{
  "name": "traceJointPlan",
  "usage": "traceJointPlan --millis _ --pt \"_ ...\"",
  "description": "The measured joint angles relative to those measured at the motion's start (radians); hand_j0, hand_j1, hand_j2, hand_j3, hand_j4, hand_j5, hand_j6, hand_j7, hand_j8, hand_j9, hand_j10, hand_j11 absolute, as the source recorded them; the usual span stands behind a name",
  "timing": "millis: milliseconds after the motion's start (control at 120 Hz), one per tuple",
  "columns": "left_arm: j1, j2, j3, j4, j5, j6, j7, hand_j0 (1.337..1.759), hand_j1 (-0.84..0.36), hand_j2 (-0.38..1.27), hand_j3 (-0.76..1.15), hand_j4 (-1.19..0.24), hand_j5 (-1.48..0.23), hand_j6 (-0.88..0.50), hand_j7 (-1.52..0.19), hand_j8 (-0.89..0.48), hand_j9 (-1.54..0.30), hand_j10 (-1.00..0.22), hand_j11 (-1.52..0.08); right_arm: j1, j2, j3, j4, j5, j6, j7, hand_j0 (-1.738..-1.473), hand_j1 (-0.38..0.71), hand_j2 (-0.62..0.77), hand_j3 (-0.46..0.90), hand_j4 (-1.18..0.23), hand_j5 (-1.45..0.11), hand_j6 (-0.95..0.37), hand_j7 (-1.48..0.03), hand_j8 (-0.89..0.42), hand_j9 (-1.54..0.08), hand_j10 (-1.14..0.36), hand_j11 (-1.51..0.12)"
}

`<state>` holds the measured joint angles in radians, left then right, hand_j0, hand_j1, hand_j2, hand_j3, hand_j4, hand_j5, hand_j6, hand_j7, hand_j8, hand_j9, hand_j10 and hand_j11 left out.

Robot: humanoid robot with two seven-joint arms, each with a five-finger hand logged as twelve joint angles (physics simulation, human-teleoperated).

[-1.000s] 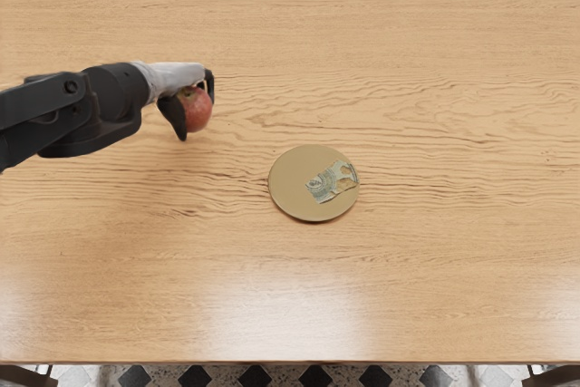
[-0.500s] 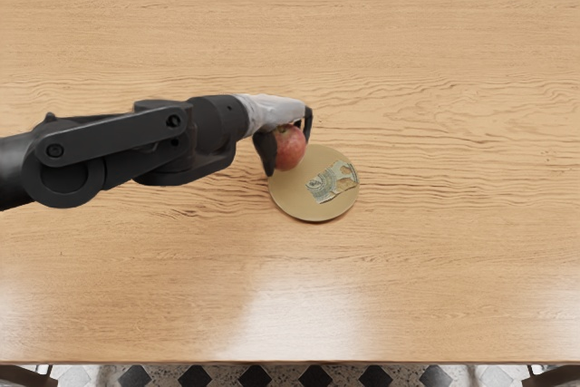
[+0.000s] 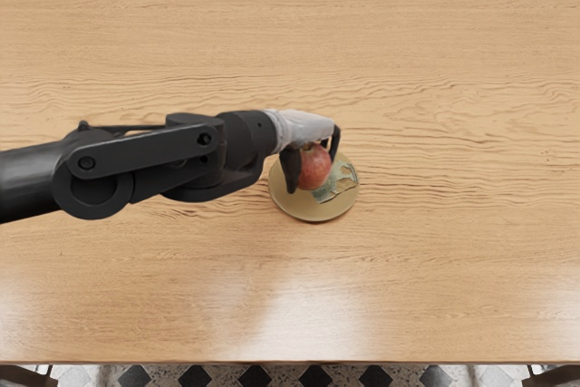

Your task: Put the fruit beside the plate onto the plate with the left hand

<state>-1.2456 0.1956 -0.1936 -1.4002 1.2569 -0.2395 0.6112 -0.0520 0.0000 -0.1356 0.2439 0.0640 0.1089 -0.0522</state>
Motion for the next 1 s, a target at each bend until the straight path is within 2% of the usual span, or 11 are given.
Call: traceJointPlan --millis 258,450,558,667,742,833,1000 --pt "0.018 0.008 0.013 0.004 0.01 0.003 0.0 1.642 -0.25 0.41 0.0 -0.35 -1.24 -0.15 -1.21 -0.21 -1.18 -0.52 -1.19 0.0 0.0 0.0 0.0 0.0 0.0 0.0 -1.658 -0.33 0.0 0.0 -0.01 -0.02 -0.01 -0.02 -0.01 -0.02 -0.01 -0.02" --pt "0.027 0.015 0.025 0.008 0.011 0.005 0.0 1.643 -0.24 0.37 0.0 -0.35 -1.21 -0.16 -1.19 -0.22 -1.15 -0.53 -1.16 -0.001 0.0 -0.001 0.0 0.0 0.0 0.0 -1.658 -0.33 0.0 0.0 -0.01 -0.02 -0.01 -0.02 -0.01 -0.02 -0.01 -0.02" --pt "0.028 0.018 0.028 0.011 0.017 0.014 0.0 1.648 -0.18 0.29 0.0 -0.42 -0.95 -0.23 -0.94 -0.29 -0.91 -0.58 -0.92 -0.001 0.0 -0.001 0.0 0.0 0.0 0.0 -1.658 -0.33 0.0 0.0 -0.01 -0.02 -0.01 -0.02 -0.01 -0.02 -0.01 -0.02" --pt "0.028 0.016 0.027 0.012 0.02 0.02 0.0 1.652 0.0 0.18 0.0 -0.28 -0.6 -0.17 -0.59 -0.2 -0.58 -0.37 -0.58 -0.002 0.0 -0.001 0.0 0.0 0.0 0.0 -1.658 -0.33 0.0 0.0 -0.01 -0.02 -0.01 -0.02 -0.01 -0.02 -0.01 -0.02" --pt "0.028 0.016 0.027 0.013 0.016 0.023 0.0 1.654 0.1 0.12 0.0 -0.2 -0.42 -0.12 -0.41 -0.14 -0.41 -0.26 -0.41 -0.002 0.0 -0.001 0.0 -0.001 0.0 0.0 -1.658 -0.33 0.0 0.0 -0.01 -0.02 -0.01 -0.02 -0.01 -0.02 -0.01 -0.02" --pt "0.025 0.049 0.018 0.017 0.003 0.023 0.0 1.656 0.19 0.08 0.0 -0.13 -0.27 -0.08 -0.27 -0.09 -0.26 -0.17 -0.26 -0.001 0.0 -0.001 0.0 -0.001 0.0 0.0 -1.658 -0.33 0.0 0.0 -0.01 -0.02 -0.01 -0.02 -0.01 -0.02 -0.01 -0.02" --pt "0.01 0.111 -0.039 0.026 -0.153 0.02 0.0 1.657 0.28 0.04 0.0 -0.06 -0.12 -0.04 -0.12 -0.04 -0.12 -0.08 -0.12 -0.002 0.0 -0.001 0.0 -0.001 0.0 0.0 -1.658 -0.33 0.0 0.0 -0.01 -0.02 -0.01 -0.02 -0.01 -0.02 -0.01 -0.02"
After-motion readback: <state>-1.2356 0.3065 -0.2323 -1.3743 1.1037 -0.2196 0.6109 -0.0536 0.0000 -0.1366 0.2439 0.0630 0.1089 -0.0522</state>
